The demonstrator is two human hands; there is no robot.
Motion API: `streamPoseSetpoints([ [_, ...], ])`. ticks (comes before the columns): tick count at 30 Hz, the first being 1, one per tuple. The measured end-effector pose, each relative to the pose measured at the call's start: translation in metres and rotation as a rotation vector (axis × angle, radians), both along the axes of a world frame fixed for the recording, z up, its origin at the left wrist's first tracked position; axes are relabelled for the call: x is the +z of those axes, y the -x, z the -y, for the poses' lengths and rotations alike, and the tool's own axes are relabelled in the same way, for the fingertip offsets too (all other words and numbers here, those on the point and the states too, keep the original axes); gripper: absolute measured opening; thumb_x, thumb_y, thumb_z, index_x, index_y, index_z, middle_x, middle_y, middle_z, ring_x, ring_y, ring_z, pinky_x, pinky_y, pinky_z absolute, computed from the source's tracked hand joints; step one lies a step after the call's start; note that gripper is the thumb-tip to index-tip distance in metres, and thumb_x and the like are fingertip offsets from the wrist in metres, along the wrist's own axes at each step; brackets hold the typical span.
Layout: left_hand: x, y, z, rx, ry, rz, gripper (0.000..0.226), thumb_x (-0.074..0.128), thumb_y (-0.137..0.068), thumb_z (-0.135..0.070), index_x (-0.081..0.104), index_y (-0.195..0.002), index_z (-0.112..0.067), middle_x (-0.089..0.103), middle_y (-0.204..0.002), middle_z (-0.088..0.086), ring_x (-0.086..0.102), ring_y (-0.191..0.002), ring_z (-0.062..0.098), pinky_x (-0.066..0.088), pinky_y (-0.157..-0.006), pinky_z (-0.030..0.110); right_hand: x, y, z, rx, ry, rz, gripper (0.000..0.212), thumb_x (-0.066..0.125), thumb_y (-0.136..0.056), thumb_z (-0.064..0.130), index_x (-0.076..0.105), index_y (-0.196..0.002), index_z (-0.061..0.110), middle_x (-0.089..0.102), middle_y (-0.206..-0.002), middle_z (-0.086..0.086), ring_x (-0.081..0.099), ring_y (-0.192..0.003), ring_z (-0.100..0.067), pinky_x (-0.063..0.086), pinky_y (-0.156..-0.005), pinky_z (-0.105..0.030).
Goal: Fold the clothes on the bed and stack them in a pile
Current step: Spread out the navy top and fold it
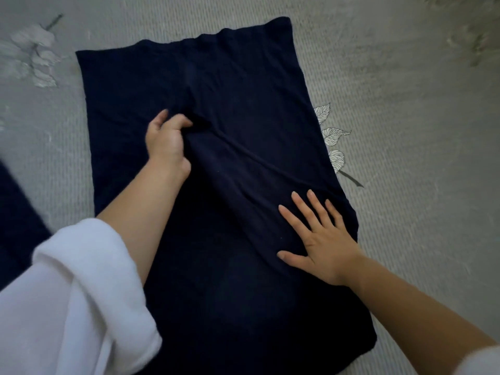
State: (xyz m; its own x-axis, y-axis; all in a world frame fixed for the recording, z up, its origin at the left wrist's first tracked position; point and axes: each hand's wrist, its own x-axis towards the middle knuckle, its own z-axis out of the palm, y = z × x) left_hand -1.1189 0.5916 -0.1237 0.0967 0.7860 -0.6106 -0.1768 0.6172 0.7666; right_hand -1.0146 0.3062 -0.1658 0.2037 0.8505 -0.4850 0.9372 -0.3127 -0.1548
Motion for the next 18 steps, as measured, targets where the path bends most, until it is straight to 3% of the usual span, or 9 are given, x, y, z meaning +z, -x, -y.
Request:
streamPoseSetpoints([
  [3, -0.005, 0.023, -0.011, 0.056, 0.159, 0.078, 0.035, 0.063, -0.078, -0.005, 0.065, -0.113, -0.01, 0.067, -0.114, 0.009, 0.064, -0.105, 0.026, 0.056, -0.086, 0.041, 0.0, 0.0, 0.0, -0.006, 0.002, -0.008, 0.082, 0.002, -0.076, 0.084, -0.037, -0.137, 0.044, -0.048, -0.144, 0.012, -0.043, -0.134, -0.015, -0.033, -0.106, -0.036],
  [6, -0.006, 0.033, -0.015, 0.061, 0.158, 0.064, 0.039, 0.071, -0.074, -0.007, 0.066, -0.112, -0.013, 0.068, -0.11, 0.006, 0.065, -0.101, 0.024, 0.057, -0.083, 0.04, 0.001, 0.001, 0.0, -0.007, 0.004, -0.001, 0.082, 0.001, -0.076, 0.084, -0.037, -0.137, 0.044, -0.047, -0.144, 0.012, -0.042, -0.135, -0.015, -0.033, -0.106, -0.036],
  [9, -0.007, 0.035, -0.029, 0.058, -0.009, -0.069, 0.075, 0.074, -0.071, -0.003, 0.045, -0.139, -0.018, 0.061, -0.12, 0.001, 0.061, -0.102, 0.019, 0.056, -0.084, 0.037, 0.001, 0.001, -0.001, -0.006, 0.004, -0.001, 0.082, 0.002, -0.076, 0.084, -0.037, -0.137, 0.044, -0.048, -0.144, 0.012, -0.043, -0.134, -0.015, -0.035, -0.105, -0.035],
  [14, -0.021, 0.056, -0.045, -0.13, -0.108, -0.362, 0.077, 0.078, -0.074, -0.013, 0.039, -0.141, -0.017, 0.054, -0.131, 0.0, 0.057, -0.112, 0.017, 0.052, -0.094, 0.037, 0.001, 0.001, -0.001, -0.013, 0.002, 0.015, 0.083, 0.002, -0.077, 0.084, -0.036, -0.138, 0.043, -0.047, -0.145, 0.012, -0.042, -0.135, -0.015, -0.035, -0.105, -0.034],
  [16, -0.029, 0.064, -0.039, -0.234, -0.225, -0.491, 0.086, 0.078, -0.077, -0.018, 0.026, -0.146, -0.02, 0.044, -0.141, 0.002, 0.048, -0.123, 0.016, 0.042, -0.105, 0.032, 0.002, 0.002, 0.0, -0.014, -0.001, 0.031, 0.083, 0.001, -0.076, 0.084, -0.035, -0.138, 0.043, -0.045, -0.146, 0.011, -0.041, -0.136, -0.015, -0.032, -0.107, -0.035],
  [18, -0.029, 0.071, -0.027, -0.441, -0.5, -0.738, 0.095, 0.075, -0.079, -0.023, 0.012, -0.15, -0.026, 0.027, -0.15, 0.007, 0.033, -0.131, 0.015, 0.026, -0.107, 0.024, 0.005, 0.004, 0.0, -0.015, -0.009, 0.05, 0.083, 0.003, -0.078, 0.082, -0.031, -0.141, 0.042, -0.04, -0.15, 0.01, -0.038, -0.138, -0.016, -0.026, -0.112, -0.038],
])
